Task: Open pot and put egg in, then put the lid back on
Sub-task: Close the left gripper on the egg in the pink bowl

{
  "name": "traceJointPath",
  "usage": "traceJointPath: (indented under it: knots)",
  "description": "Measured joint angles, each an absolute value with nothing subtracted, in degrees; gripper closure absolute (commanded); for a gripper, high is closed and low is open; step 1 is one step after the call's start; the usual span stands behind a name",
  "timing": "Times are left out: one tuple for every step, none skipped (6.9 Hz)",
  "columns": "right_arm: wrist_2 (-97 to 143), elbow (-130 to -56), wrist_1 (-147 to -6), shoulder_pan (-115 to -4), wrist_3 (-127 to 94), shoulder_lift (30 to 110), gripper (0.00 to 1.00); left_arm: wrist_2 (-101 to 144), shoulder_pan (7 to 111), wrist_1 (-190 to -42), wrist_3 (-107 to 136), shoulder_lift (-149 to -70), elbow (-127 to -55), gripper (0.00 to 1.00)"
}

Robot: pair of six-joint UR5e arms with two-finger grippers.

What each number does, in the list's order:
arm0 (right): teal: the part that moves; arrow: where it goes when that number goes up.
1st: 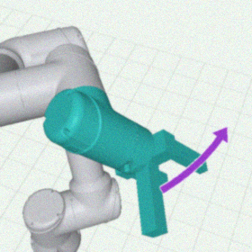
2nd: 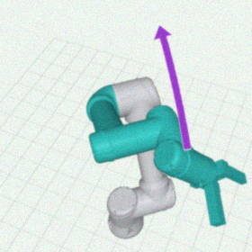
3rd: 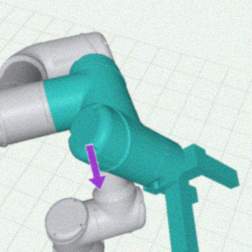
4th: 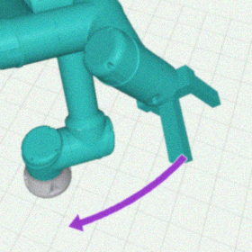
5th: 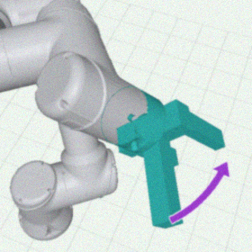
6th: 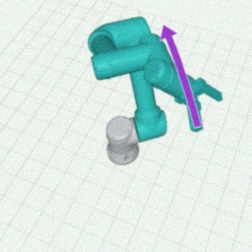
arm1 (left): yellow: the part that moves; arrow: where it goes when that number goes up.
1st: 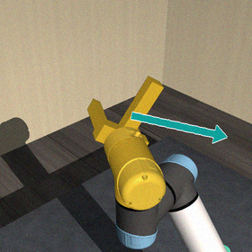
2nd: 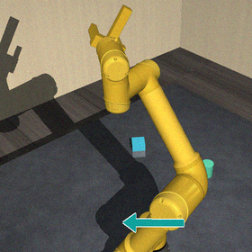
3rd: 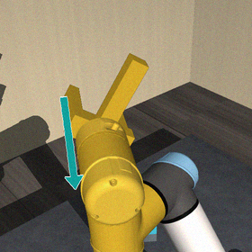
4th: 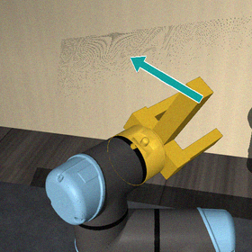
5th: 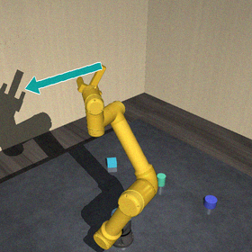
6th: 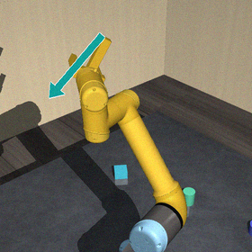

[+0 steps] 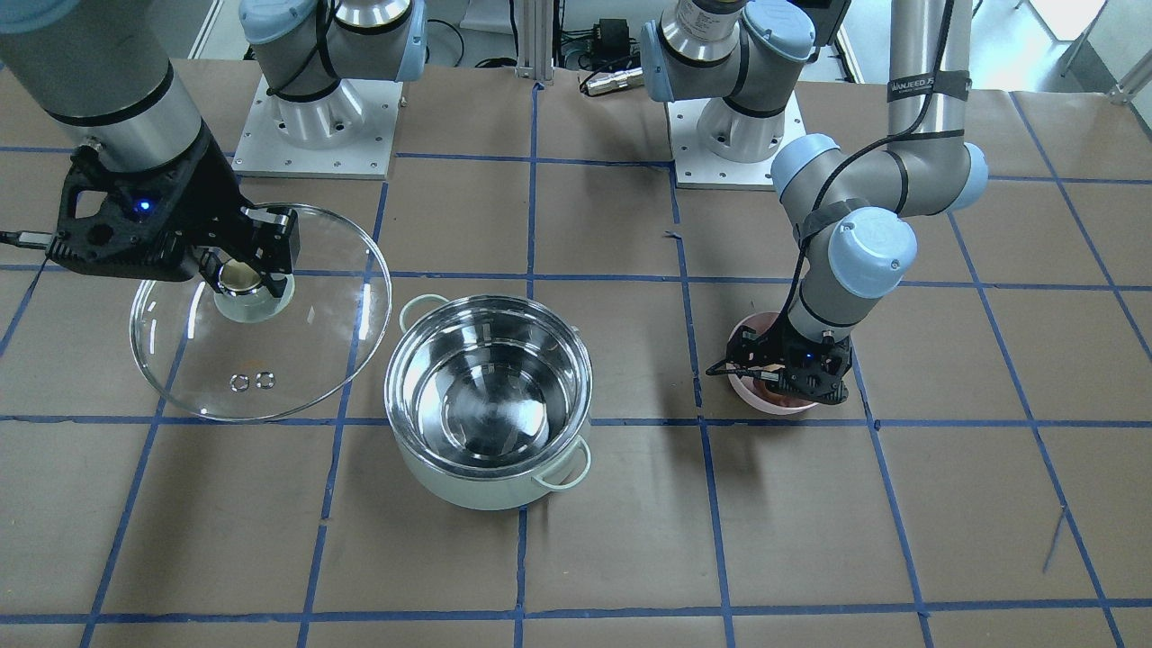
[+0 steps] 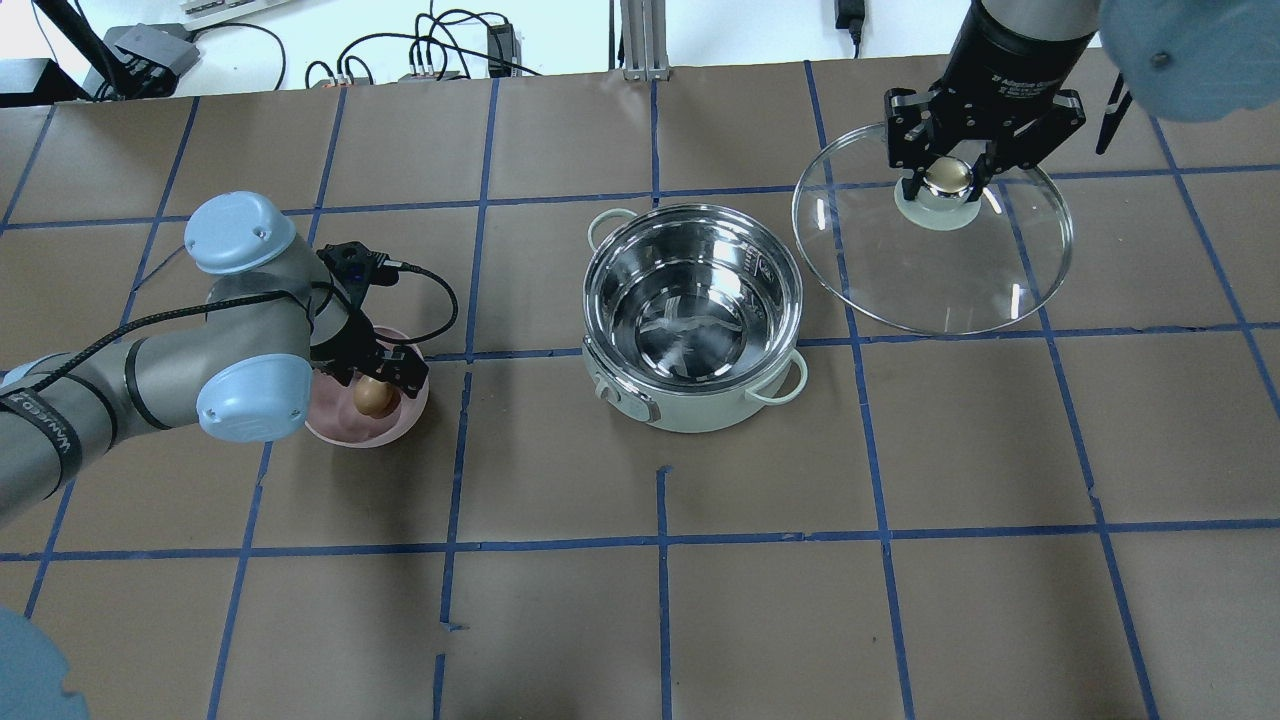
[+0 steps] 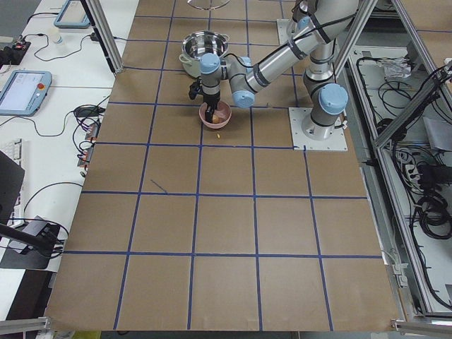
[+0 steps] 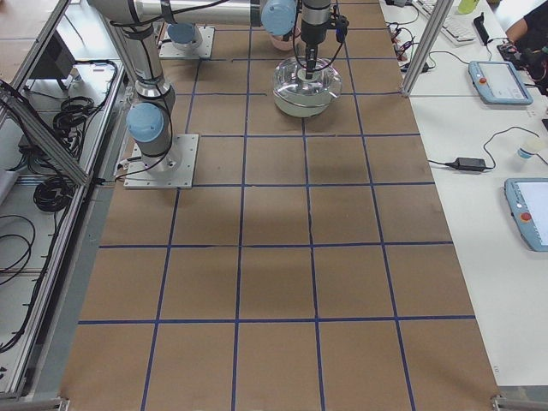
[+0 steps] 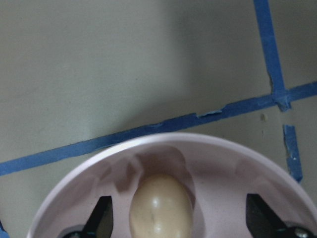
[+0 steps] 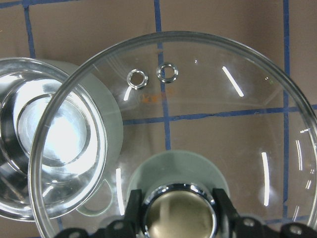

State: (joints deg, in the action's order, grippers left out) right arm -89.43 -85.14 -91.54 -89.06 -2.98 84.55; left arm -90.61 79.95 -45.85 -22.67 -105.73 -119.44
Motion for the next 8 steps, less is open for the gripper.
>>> traceJointPath:
  knots:
    - [-89.5,-85.2,-91.1,-89.4,-3.0,85.2,0.90,-90.6,79.9,-46.0,-22.6,-105.7,-119.4,0.44]
    - [-89.5,-85.3,-90.9,-89.5,-2.9,85.5,0.90,-90.6,79.9,-46.1,-22.6,-105.8,-119.4,0.60]
    - [-89.6,-85.3,-90.8,-89.5,-3.0,85.6,0.90,-90.6,79.9,-46.1,-22.6,-105.8,-119.4,0.67]
    - [-89.6,-85.4,-90.9,-89.6,-3.0,85.5,0.89,-90.5,80.0,-46.1,-22.5,-105.8,-119.4,0.72]
    - [-89.5,-85.4,-90.9,-89.6,-3.1,85.5,0.89,-90.5,80.0,-46.1,-22.5,-105.8,-119.4,0.76]
    - [-89.4,-85.4,-90.9,-89.6,-3.1,85.5,0.89,-90.5,80.0,-46.1,-22.4,-105.8,-119.3,0.77]
    - [-89.2,-85.4,-90.9,-89.6,-3.1,85.6,0.88,-90.6,80.0,-46.1,-22.1,-105.8,-119.2,0.78]
    - [-89.2,-85.4,-90.9,-89.6,-3.1,85.6,0.88,-90.6,80.0,-46.3,-21.7,-105.7,-119.0,0.81]
